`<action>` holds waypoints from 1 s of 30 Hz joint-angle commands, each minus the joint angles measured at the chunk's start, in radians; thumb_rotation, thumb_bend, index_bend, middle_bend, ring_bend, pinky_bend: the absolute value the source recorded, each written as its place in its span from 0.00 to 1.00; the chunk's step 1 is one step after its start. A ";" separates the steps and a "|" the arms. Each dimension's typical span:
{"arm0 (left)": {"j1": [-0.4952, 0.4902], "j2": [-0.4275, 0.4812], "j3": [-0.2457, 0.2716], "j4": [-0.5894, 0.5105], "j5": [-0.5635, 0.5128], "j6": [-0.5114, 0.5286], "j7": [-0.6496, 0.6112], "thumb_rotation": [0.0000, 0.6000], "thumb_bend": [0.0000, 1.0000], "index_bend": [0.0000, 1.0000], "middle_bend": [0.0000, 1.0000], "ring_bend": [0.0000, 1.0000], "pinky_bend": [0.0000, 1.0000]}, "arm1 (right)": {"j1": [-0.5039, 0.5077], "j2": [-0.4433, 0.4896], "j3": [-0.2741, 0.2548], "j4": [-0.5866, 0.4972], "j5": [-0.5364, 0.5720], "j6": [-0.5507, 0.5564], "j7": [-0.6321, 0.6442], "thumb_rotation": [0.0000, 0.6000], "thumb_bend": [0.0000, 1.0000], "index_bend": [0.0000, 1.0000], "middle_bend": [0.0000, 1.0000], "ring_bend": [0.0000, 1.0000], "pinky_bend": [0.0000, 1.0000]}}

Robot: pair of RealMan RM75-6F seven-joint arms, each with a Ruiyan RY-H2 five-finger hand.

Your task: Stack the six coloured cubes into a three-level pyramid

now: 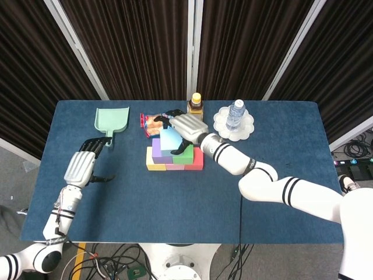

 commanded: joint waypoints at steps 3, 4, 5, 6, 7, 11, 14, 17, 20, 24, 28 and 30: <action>0.000 0.001 -0.002 0.001 0.001 -0.004 0.000 1.00 0.02 0.13 0.11 0.10 0.11 | 0.000 0.003 -0.005 -0.005 0.011 0.002 -0.011 1.00 0.16 0.13 0.42 0.04 0.00; 0.000 0.001 -0.002 0.000 0.002 -0.004 -0.001 1.00 0.02 0.13 0.11 0.10 0.11 | 0.000 0.003 -0.005 -0.006 0.014 0.003 -0.013 1.00 0.16 0.13 0.42 0.04 0.00; 0.001 0.001 -0.002 0.000 0.002 -0.004 0.000 1.00 0.02 0.13 0.11 0.10 0.11 | 0.000 0.003 -0.007 -0.006 0.016 0.006 -0.015 1.00 0.16 0.13 0.42 0.04 0.00; 0.001 0.001 -0.002 -0.001 0.003 -0.004 0.001 1.00 0.02 0.13 0.11 0.10 0.11 | 0.000 0.003 -0.008 -0.006 0.019 0.007 -0.018 1.00 0.16 0.13 0.42 0.04 0.00; 0.001 0.001 -0.003 -0.001 0.003 -0.005 0.000 1.00 0.02 0.13 0.11 0.10 0.11 | 0.000 0.004 -0.008 -0.006 0.023 0.007 -0.018 1.00 0.16 0.13 0.42 0.03 0.00; 0.003 0.001 -0.003 -0.001 0.003 -0.005 0.002 1.00 0.02 0.13 0.11 0.10 0.11 | 0.001 0.004 -0.008 -0.009 0.033 0.011 -0.025 1.00 0.16 0.13 0.42 0.03 0.00; 0.004 0.001 -0.003 -0.001 0.003 -0.007 -0.001 1.00 0.02 0.13 0.11 0.10 0.11 | 0.001 0.003 -0.007 -0.013 0.040 0.014 -0.028 1.00 0.16 0.13 0.42 0.03 0.00; 0.005 0.000 -0.005 0.000 0.003 -0.007 -0.002 1.00 0.02 0.13 0.11 0.10 0.11 | 0.002 0.003 -0.007 -0.016 0.044 0.016 -0.032 1.00 0.16 0.12 0.41 0.03 0.00; 0.005 0.000 -0.005 0.001 0.006 -0.006 -0.002 1.00 0.02 0.13 0.11 0.10 0.11 | 0.005 0.004 -0.010 -0.018 0.050 0.015 -0.040 1.00 0.16 0.12 0.41 0.02 0.00; 0.007 0.000 -0.005 0.002 0.006 -0.009 -0.005 1.00 0.02 0.13 0.11 0.10 0.11 | 0.009 0.003 -0.015 -0.020 0.065 0.020 -0.052 1.00 0.16 0.12 0.41 0.02 0.00; 0.008 0.000 -0.005 0.004 0.007 -0.009 -0.008 1.00 0.02 0.13 0.11 0.10 0.11 | 0.014 0.000 -0.022 -0.020 0.080 0.025 -0.065 1.00 0.16 0.12 0.41 0.02 0.00; 0.010 0.000 -0.005 0.004 0.006 -0.010 -0.011 1.00 0.02 0.13 0.11 0.10 0.11 | 0.017 -0.001 -0.025 -0.019 0.088 0.025 -0.071 1.00 0.16 0.12 0.41 0.02 0.00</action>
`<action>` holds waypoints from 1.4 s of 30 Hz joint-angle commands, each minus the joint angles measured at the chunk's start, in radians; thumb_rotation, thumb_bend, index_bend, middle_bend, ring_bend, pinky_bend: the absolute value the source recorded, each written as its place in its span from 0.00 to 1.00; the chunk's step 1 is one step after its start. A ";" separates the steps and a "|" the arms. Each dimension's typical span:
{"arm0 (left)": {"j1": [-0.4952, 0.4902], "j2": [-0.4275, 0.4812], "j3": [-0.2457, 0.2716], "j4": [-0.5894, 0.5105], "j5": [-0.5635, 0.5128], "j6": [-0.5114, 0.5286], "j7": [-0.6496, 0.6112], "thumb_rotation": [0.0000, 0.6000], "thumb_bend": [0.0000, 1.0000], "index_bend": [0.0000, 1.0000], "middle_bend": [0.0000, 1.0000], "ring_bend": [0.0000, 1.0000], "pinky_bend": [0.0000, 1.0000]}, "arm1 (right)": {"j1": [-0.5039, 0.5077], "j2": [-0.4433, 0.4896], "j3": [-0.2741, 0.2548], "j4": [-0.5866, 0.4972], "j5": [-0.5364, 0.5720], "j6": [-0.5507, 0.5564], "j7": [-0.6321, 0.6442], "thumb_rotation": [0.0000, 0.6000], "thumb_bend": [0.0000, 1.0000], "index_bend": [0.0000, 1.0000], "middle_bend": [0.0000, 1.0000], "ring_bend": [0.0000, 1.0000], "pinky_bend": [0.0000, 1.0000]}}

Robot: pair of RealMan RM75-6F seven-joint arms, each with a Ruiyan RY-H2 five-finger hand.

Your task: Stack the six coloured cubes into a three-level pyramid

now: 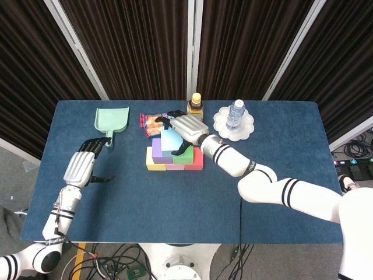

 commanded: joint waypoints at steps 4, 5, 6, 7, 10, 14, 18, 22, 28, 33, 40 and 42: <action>0.003 -0.001 0.000 0.003 0.001 0.000 -0.006 1.00 0.02 0.13 0.11 0.10 0.11 | 0.009 -0.003 -0.010 0.003 0.023 -0.001 -0.016 1.00 0.16 0.10 0.40 0.01 0.00; 0.003 -0.001 0.000 0.004 0.001 0.000 -0.007 1.00 0.02 0.13 0.11 0.10 0.11 | 0.009 -0.004 -0.012 0.003 0.025 0.000 -0.018 1.00 0.16 0.10 0.40 0.01 0.00; 0.003 -0.002 -0.001 0.005 0.001 -0.001 -0.009 1.00 0.02 0.13 0.11 0.10 0.11 | 0.010 -0.004 -0.014 0.003 0.028 0.001 -0.021 1.00 0.15 0.08 0.39 0.01 0.00; 0.003 -0.002 -0.001 0.006 0.002 0.000 -0.009 1.00 0.02 0.13 0.11 0.10 0.11 | 0.010 -0.003 -0.015 0.002 0.030 0.001 -0.023 1.00 0.14 0.06 0.38 0.00 0.00; 0.004 -0.003 -0.003 0.008 0.003 0.002 -0.011 1.00 0.02 0.13 0.11 0.10 0.11 | 0.009 -0.002 -0.016 -0.002 0.032 0.004 -0.026 1.00 0.13 0.00 0.30 0.00 0.00; 0.004 -0.006 -0.004 0.012 0.006 0.003 -0.012 1.00 0.02 0.13 0.11 0.10 0.11 | 0.003 -0.003 -0.015 -0.006 0.029 0.013 -0.027 1.00 0.11 0.00 0.19 0.00 0.00; 0.003 -0.006 -0.004 0.013 0.008 0.002 -0.010 1.00 0.02 0.13 0.11 0.10 0.11 | -0.003 0.002 -0.014 -0.014 0.027 0.019 -0.029 1.00 0.11 0.00 0.15 0.00 0.00; 0.003 -0.003 -0.005 0.017 0.008 -0.001 -0.009 1.00 0.02 0.12 0.11 0.10 0.11 | -0.015 0.019 -0.007 -0.036 0.024 0.033 -0.026 1.00 0.11 0.00 0.11 0.00 0.00; 0.017 0.019 -0.005 0.034 0.003 0.010 -0.014 1.00 0.02 0.12 0.11 0.10 0.10 | -0.090 0.102 0.024 -0.147 -0.017 0.111 0.008 1.00 0.11 0.00 0.09 0.00 0.00; 0.056 0.044 -0.005 0.081 0.003 0.056 -0.043 1.00 0.02 0.12 0.11 0.10 0.10 | -0.267 0.227 0.018 -0.309 -0.141 0.276 0.070 1.00 0.10 0.00 0.11 0.00 0.00; 0.144 0.076 0.018 0.177 0.009 0.149 -0.084 1.00 0.00 0.13 0.11 0.10 0.10 | -0.617 0.312 -0.122 -0.403 -0.402 0.701 0.073 1.00 0.13 0.00 0.16 0.00 0.00; 0.176 0.081 0.029 0.192 0.017 0.183 -0.104 1.00 0.00 0.13 0.12 0.10 0.10 | -0.713 0.307 -0.172 -0.377 -0.472 0.810 0.089 1.00 0.13 0.00 0.16 0.00 0.00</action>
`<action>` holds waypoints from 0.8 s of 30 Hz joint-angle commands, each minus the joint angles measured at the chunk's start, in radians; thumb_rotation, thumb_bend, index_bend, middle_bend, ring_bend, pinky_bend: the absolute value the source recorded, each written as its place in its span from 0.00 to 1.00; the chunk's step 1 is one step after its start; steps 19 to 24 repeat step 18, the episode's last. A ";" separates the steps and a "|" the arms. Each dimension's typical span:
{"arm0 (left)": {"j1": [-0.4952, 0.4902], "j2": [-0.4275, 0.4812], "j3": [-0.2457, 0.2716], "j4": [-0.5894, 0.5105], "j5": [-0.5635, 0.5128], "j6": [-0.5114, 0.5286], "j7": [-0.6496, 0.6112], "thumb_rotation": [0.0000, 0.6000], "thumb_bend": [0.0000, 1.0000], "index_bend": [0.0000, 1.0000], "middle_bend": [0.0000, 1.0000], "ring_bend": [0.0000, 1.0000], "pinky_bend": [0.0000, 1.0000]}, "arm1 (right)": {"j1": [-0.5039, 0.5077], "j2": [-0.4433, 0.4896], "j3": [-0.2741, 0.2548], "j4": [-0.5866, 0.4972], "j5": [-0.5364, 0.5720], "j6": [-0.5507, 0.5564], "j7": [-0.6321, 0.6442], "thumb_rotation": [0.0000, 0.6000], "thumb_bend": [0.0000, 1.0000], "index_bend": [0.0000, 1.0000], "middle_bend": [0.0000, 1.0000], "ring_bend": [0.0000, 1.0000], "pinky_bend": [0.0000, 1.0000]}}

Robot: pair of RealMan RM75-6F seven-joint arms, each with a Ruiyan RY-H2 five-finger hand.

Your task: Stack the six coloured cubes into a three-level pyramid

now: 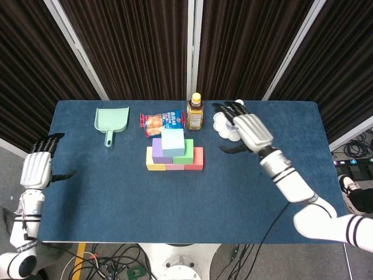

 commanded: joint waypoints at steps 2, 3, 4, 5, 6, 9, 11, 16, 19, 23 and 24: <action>0.068 0.014 0.031 0.034 0.024 0.071 -0.041 1.00 0.00 0.14 0.12 0.10 0.10 | -0.311 0.032 -0.154 0.013 -0.233 0.345 0.037 1.00 0.13 0.00 0.16 0.00 0.00; 0.085 0.016 0.041 0.039 0.031 0.088 -0.043 1.00 0.00 0.14 0.12 0.10 0.10 | -0.352 0.019 -0.177 0.041 -0.258 0.386 0.042 1.00 0.13 0.00 0.15 0.00 0.00; 0.097 0.017 0.049 0.041 0.039 0.100 -0.044 1.00 0.00 0.14 0.12 0.10 0.10 | -0.380 0.010 -0.191 0.060 -0.271 0.413 0.045 1.00 0.13 0.00 0.14 0.00 0.00; 0.109 0.019 0.058 0.040 0.047 0.111 -0.044 1.00 0.00 0.14 0.12 0.10 0.10 | -0.406 0.000 -0.205 0.080 -0.287 0.436 0.054 1.00 0.13 0.00 0.14 0.00 0.00; 0.125 0.022 0.070 0.035 0.057 0.126 -0.042 1.00 0.00 0.14 0.12 0.10 0.10 | -0.436 -0.008 -0.223 0.105 -0.308 0.459 0.073 1.00 0.13 0.00 0.12 0.00 0.00; 0.164 0.026 0.099 0.024 0.081 0.160 -0.030 1.00 0.00 0.14 0.12 0.10 0.09 | -0.503 -0.032 -0.252 0.162 -0.344 0.515 0.106 1.00 0.13 0.00 0.10 0.00 0.00; 0.186 0.026 0.116 0.013 0.091 0.176 -0.020 1.00 0.00 0.14 0.12 0.10 0.09 | -0.535 -0.044 -0.266 0.188 -0.361 0.538 0.118 1.00 0.14 0.00 0.10 0.00 0.00; 0.239 0.011 0.144 -0.017 0.123 0.230 -0.006 1.00 0.00 0.14 0.12 0.10 0.09 | -0.601 -0.063 -0.292 0.215 -0.399 0.575 0.135 1.00 0.15 0.00 0.10 0.00 0.00; 0.257 0.001 0.154 -0.023 0.137 0.251 0.006 1.00 0.00 0.14 0.12 0.10 0.09 | -0.618 -0.068 -0.296 0.222 -0.412 0.582 0.143 1.00 0.15 0.00 0.10 0.00 0.00; 0.257 0.001 0.154 -0.023 0.137 0.251 0.006 1.00 0.00 0.14 0.12 0.10 0.09 | -0.618 -0.068 -0.296 0.222 -0.412 0.582 0.143 1.00 0.15 0.00 0.10 0.00 0.00; 0.257 0.001 0.154 -0.023 0.137 0.251 0.006 1.00 0.00 0.14 0.12 0.10 0.09 | -0.618 -0.068 -0.296 0.222 -0.412 0.582 0.143 1.00 0.15 0.00 0.10 0.00 0.00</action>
